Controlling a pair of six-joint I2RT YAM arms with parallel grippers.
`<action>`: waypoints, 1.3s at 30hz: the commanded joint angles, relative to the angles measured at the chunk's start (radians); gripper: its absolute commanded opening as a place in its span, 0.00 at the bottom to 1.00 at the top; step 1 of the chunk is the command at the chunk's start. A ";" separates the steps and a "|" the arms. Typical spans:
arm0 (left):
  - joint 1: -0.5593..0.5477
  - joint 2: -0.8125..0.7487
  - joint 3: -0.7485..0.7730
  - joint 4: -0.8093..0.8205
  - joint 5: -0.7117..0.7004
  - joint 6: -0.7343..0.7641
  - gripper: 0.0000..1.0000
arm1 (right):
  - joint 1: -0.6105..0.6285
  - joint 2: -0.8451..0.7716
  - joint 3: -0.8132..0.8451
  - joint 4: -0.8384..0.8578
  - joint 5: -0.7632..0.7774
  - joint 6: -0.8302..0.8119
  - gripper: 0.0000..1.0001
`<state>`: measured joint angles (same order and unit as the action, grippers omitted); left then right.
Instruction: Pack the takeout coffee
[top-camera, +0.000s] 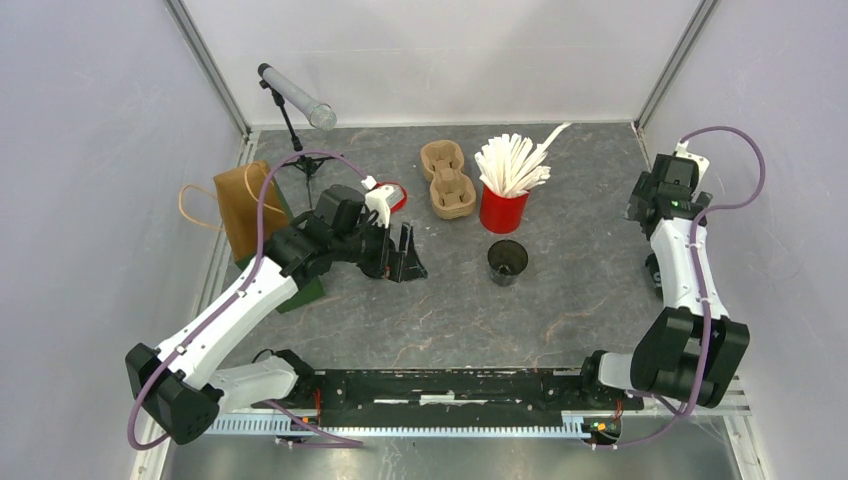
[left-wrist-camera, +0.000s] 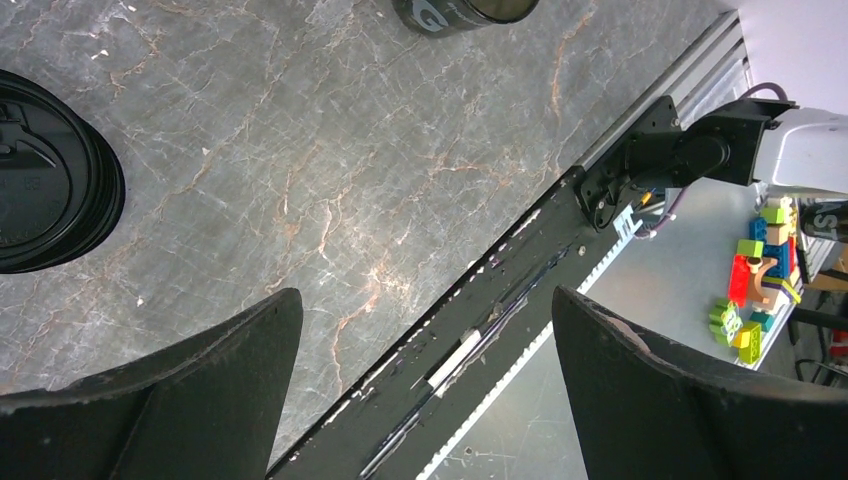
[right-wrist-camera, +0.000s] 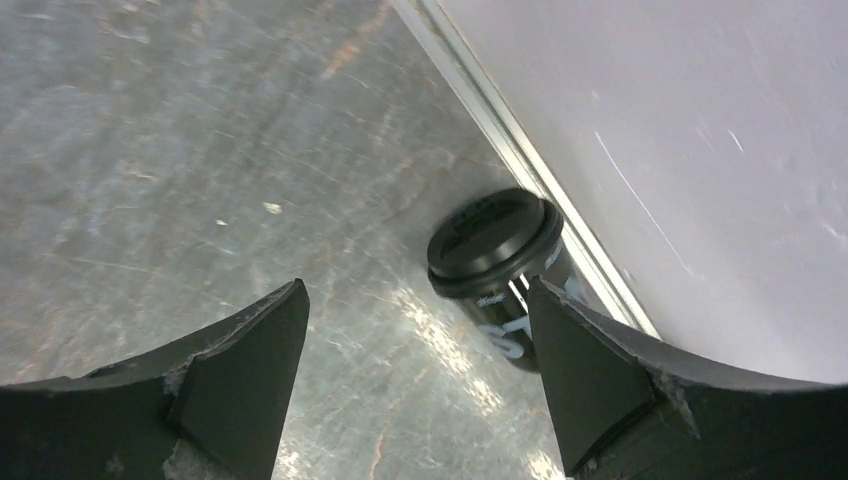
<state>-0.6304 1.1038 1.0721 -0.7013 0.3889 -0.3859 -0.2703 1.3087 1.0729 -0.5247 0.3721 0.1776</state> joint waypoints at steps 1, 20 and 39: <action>-0.002 0.011 -0.009 0.026 -0.016 0.057 1.00 | -0.011 0.004 -0.020 -0.055 0.185 0.150 0.87; -0.002 0.014 -0.052 0.028 -0.108 0.074 1.00 | -0.177 0.100 -0.025 -0.119 0.327 0.622 0.53; -0.002 0.043 -0.055 0.028 -0.126 0.082 1.00 | -0.182 0.229 -0.066 0.041 0.422 0.685 0.52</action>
<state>-0.6304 1.1416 1.0142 -0.7013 0.2798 -0.3561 -0.4480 1.5211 1.0214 -0.5304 0.7338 0.8177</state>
